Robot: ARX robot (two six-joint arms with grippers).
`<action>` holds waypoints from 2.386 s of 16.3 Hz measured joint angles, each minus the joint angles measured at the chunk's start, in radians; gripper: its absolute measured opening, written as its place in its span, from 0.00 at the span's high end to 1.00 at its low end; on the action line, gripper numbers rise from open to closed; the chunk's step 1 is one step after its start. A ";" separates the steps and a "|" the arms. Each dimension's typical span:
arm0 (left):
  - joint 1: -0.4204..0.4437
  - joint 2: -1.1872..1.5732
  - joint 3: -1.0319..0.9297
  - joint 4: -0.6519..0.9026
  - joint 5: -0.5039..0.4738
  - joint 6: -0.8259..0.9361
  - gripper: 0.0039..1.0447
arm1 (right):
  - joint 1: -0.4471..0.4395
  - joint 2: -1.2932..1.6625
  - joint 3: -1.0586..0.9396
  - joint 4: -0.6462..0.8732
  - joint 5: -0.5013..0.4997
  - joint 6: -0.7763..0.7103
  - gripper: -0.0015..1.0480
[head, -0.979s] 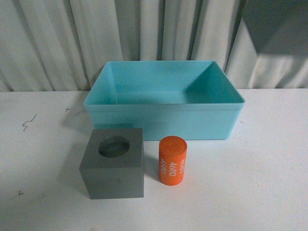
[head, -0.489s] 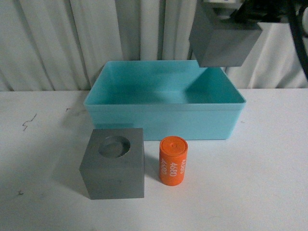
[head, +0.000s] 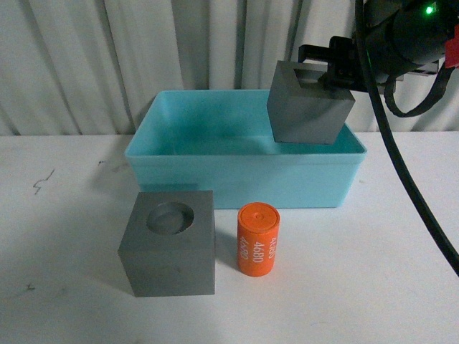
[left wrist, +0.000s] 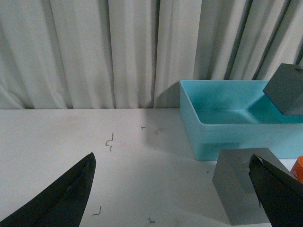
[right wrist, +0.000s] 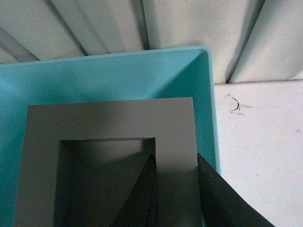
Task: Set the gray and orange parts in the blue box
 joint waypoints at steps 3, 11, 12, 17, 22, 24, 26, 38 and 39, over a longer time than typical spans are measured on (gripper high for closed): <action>0.000 0.000 0.000 0.000 0.000 0.000 0.06 | 0.000 0.006 0.000 0.005 0.007 0.023 0.82; 0.000 0.000 0.000 0.000 0.000 0.000 0.06 | -0.014 0.027 -0.005 -0.029 0.067 0.046 0.82; 0.000 0.000 0.000 0.000 0.000 0.000 0.06 | -0.014 0.027 -0.005 -0.034 0.077 0.045 0.80; 0.000 0.000 0.000 0.000 0.000 0.000 0.06 | -0.031 -0.056 -0.085 0.090 0.101 0.084 0.26; 0.000 0.000 0.000 0.000 0.000 0.000 0.06 | -0.156 -0.639 -0.525 0.235 0.037 0.183 0.06; 0.000 0.000 0.000 0.000 0.000 0.000 0.06 | -0.148 -0.933 -0.868 0.087 0.066 0.205 0.06; 0.000 0.000 0.000 0.000 0.000 0.000 0.06 | -0.055 -1.157 -1.104 -0.072 0.145 0.294 0.06; 0.000 0.000 0.000 0.000 0.000 0.000 0.06 | -0.223 -1.567 -1.501 0.485 0.029 -0.182 0.98; 0.000 0.000 0.000 0.000 0.000 0.000 0.06 | -0.223 -1.567 -1.527 0.527 0.029 -0.182 0.98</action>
